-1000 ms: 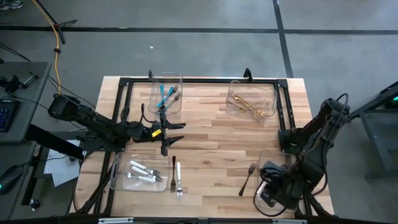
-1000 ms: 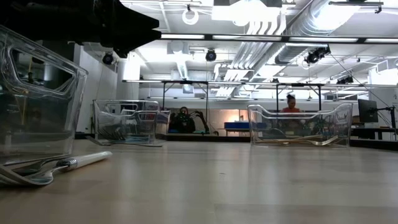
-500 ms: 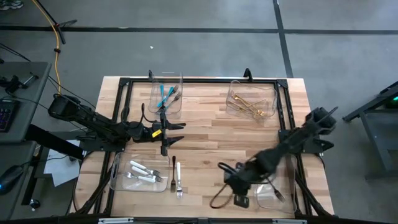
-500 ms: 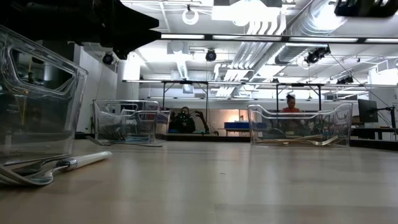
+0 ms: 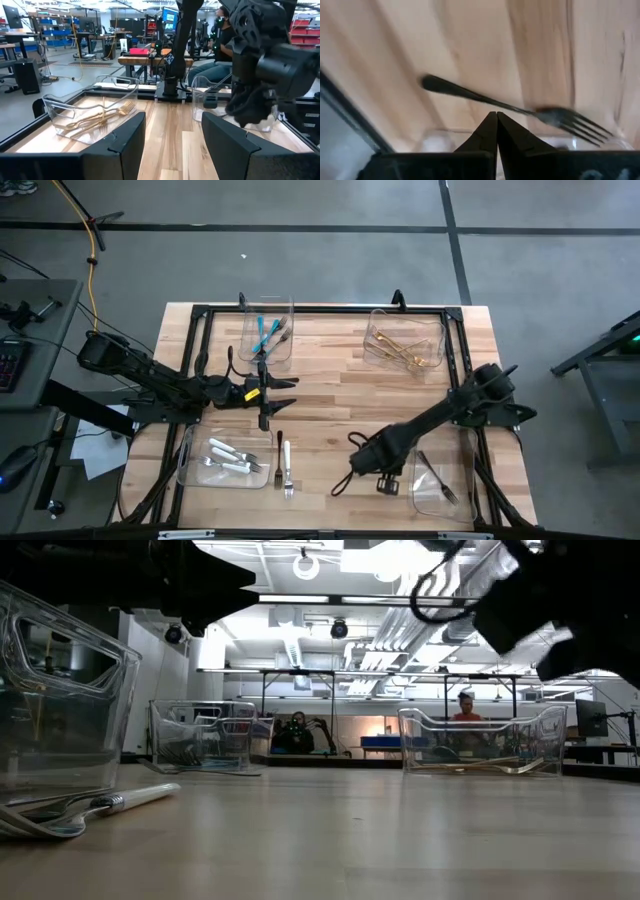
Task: Sort silverware by color (type)
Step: Put the black fork into the bottom right transparent bin
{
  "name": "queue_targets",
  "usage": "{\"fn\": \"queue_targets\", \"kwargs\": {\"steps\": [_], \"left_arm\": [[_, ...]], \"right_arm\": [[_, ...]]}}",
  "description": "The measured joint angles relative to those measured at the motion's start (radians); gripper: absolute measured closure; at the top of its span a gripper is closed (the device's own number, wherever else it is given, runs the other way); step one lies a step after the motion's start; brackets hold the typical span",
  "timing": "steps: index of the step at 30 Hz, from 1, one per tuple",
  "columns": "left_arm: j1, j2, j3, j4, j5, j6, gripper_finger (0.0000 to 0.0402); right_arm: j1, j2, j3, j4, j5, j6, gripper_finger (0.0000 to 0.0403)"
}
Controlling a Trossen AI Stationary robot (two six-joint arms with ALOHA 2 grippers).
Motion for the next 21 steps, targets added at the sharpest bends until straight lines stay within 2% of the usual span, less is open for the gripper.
{"fn": "queue_targets", "kwargs": {"steps": [11, 21], "left_arm": [[0.000, 0.000, 0.000, -0.007, 0.001, -0.026, 0.0215], [0.000, 0.000, 0.000, -0.016, 0.001, -0.026, 0.0215]], "right_arm": [[-0.002, 0.099, 0.000, -0.057, -0.020, 0.036, 0.0402], [-0.002, 0.108, 0.000, -0.090, -0.025, 0.061, 0.0402]]}}
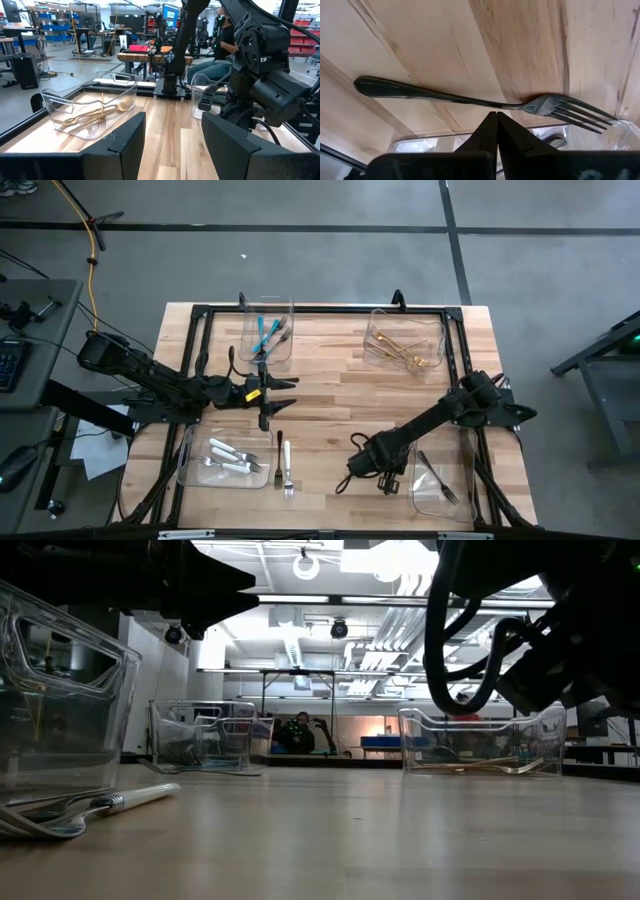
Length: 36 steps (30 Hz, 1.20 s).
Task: Sort silverware by color (type)
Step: Put the black fork into the bottom right transparent bin
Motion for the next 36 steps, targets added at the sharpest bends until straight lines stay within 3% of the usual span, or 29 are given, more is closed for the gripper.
{"fn": "queue_targets", "kwargs": {"steps": [24, 36], "left_arm": [[0.000, 0.000, 0.000, -0.029, -0.001, -0.001, 0.0215], [0.000, 0.000, 0.000, -0.029, -0.001, -0.009, 0.0215]], "right_arm": [[0.000, 0.001, 0.000, -0.011, 0.023, 0.078, 0.0403], [0.000, 0.001, 0.000, 0.019, 0.024, -0.006, 0.0403]]}}
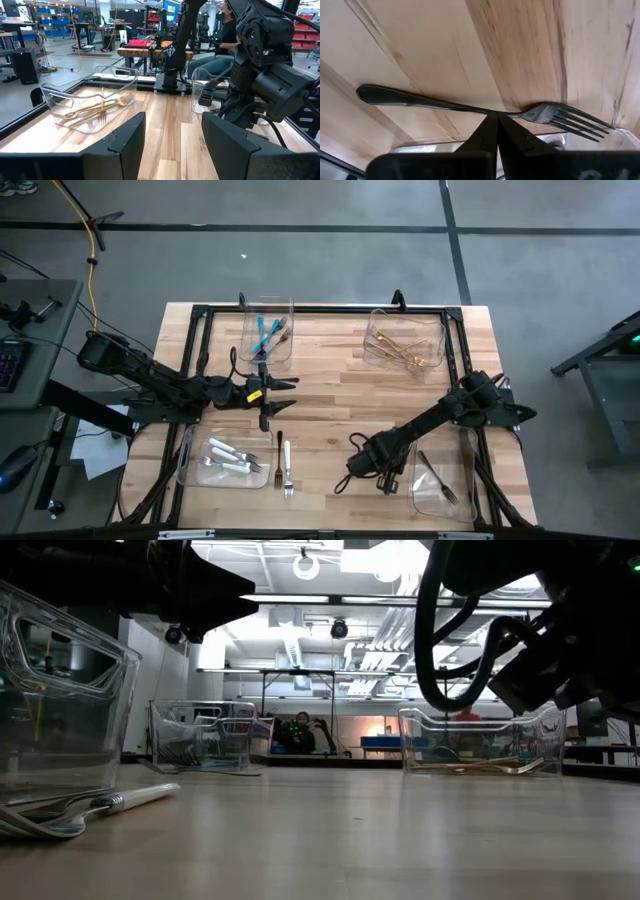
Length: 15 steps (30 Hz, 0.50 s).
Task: Sort silverware by color (type)
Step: Put the black fork into the bottom right transparent bin
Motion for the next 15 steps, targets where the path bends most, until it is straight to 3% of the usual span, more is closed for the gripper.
{"fn": "queue_targets", "kwargs": {"steps": [15], "left_arm": [[0.000, 0.000, 0.000, -0.002, 0.000, 0.000, 0.0215]], "right_arm": [[0.000, 0.034, 0.004, 0.008, 0.000, -0.055, 0.0403]]}}
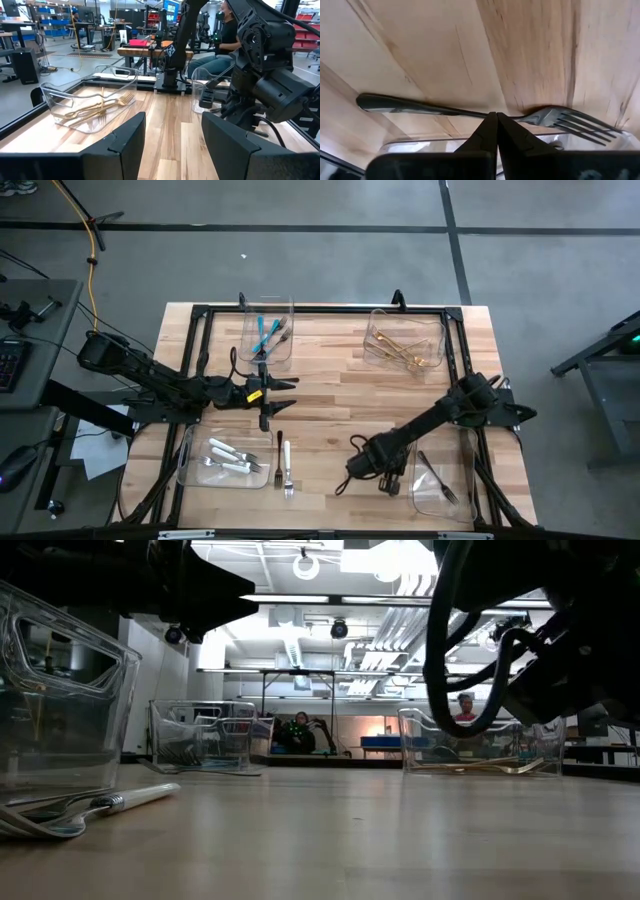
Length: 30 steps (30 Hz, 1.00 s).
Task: Sort silverware by color (type)
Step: Put the black fork into the bottom right transparent bin
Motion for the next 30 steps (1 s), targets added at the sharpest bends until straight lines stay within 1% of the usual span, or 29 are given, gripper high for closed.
{"fn": "queue_targets", "kwargs": {"steps": [10, 12, 20, 30], "left_arm": [[0.000, 0.000, 0.000, 0.000, 0.000, 0.001, 0.0215], [0.000, 0.000, 0.000, 0.000, 0.000, 0.001, 0.0215], [0.000, 0.000, 0.000, -0.007, 0.000, 0.001, 0.0215], [0.000, 0.000, 0.000, -0.006, 0.000, 0.001, 0.0215]], "right_arm": [[-0.011, -0.001, 0.000, 0.002, 0.084, -0.122, 0.0403], [-0.017, 0.001, -0.002, 0.015, 0.121, -0.155, 0.0403], [-0.057, 0.003, -0.002, 0.018, 0.119, -0.257, 0.0403], [-0.082, 0.002, -0.002, 0.025, 0.130, -0.327, 0.0403]]}}
